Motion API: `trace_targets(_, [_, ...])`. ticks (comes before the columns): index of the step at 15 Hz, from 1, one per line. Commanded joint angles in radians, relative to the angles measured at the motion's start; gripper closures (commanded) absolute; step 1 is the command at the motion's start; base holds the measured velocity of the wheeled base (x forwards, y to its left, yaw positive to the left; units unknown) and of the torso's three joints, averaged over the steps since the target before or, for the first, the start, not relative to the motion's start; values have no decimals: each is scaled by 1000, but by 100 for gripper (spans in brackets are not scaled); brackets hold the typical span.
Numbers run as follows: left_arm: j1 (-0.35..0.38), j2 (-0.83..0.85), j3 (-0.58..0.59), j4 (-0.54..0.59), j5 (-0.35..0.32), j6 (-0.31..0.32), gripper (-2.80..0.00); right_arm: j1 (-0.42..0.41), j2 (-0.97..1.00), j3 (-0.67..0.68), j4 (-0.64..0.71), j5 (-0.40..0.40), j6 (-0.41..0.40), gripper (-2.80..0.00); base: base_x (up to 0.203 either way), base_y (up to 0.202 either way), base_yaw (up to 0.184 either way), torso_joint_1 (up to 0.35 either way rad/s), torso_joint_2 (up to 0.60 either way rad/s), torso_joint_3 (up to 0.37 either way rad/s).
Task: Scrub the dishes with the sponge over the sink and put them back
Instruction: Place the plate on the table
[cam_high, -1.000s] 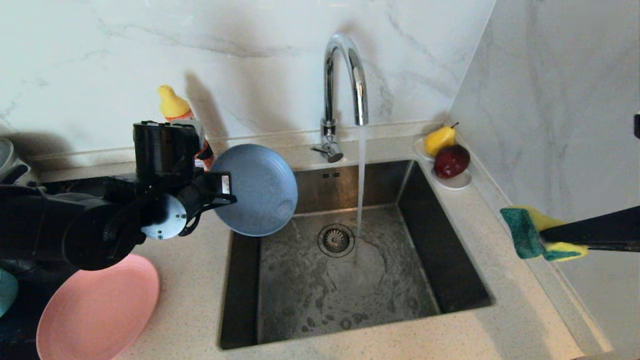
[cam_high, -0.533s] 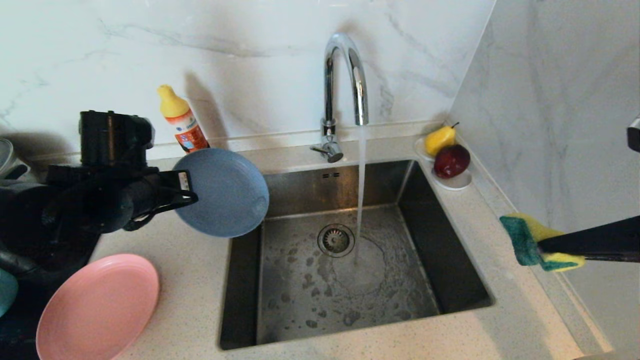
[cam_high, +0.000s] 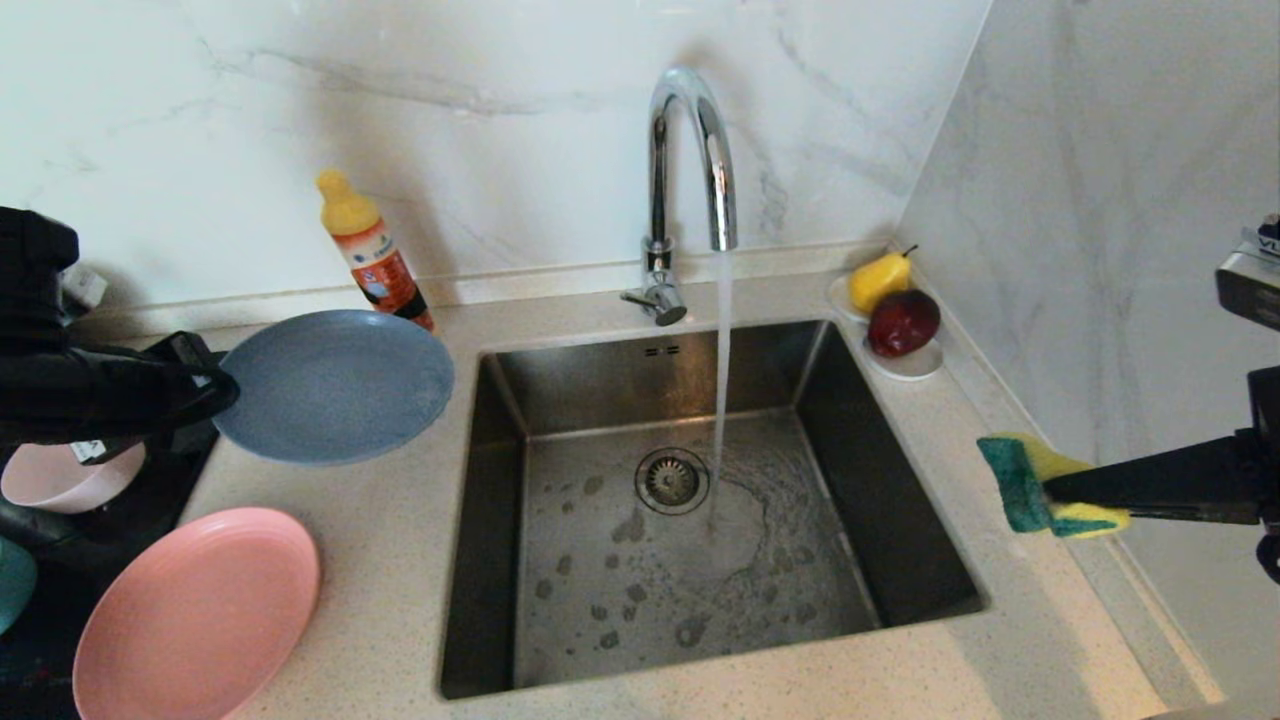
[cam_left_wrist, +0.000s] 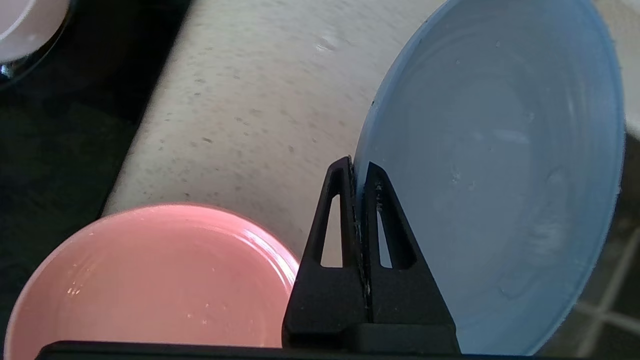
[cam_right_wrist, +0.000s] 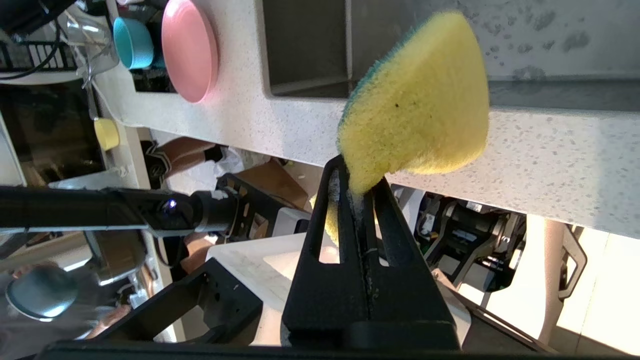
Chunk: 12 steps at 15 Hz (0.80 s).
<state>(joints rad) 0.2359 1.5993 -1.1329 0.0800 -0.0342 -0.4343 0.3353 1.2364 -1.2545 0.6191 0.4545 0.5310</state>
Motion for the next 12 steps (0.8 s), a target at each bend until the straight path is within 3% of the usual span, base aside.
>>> trace_targets(1, [83,49,-5,-3,-18,-15,0,1,19,-9,4,10,3,0,0,0,0,0,0,0])
trace_targets(6, [175,136,7,-63,-29,-14,0,2,32,-14,2,12,4,0,0,0,0,0,0,0])
trace_targets(12, [214,252,10,-146,-33,-18,0,1,33,-7,2,29,4,0,0,0,0,0,0,0])
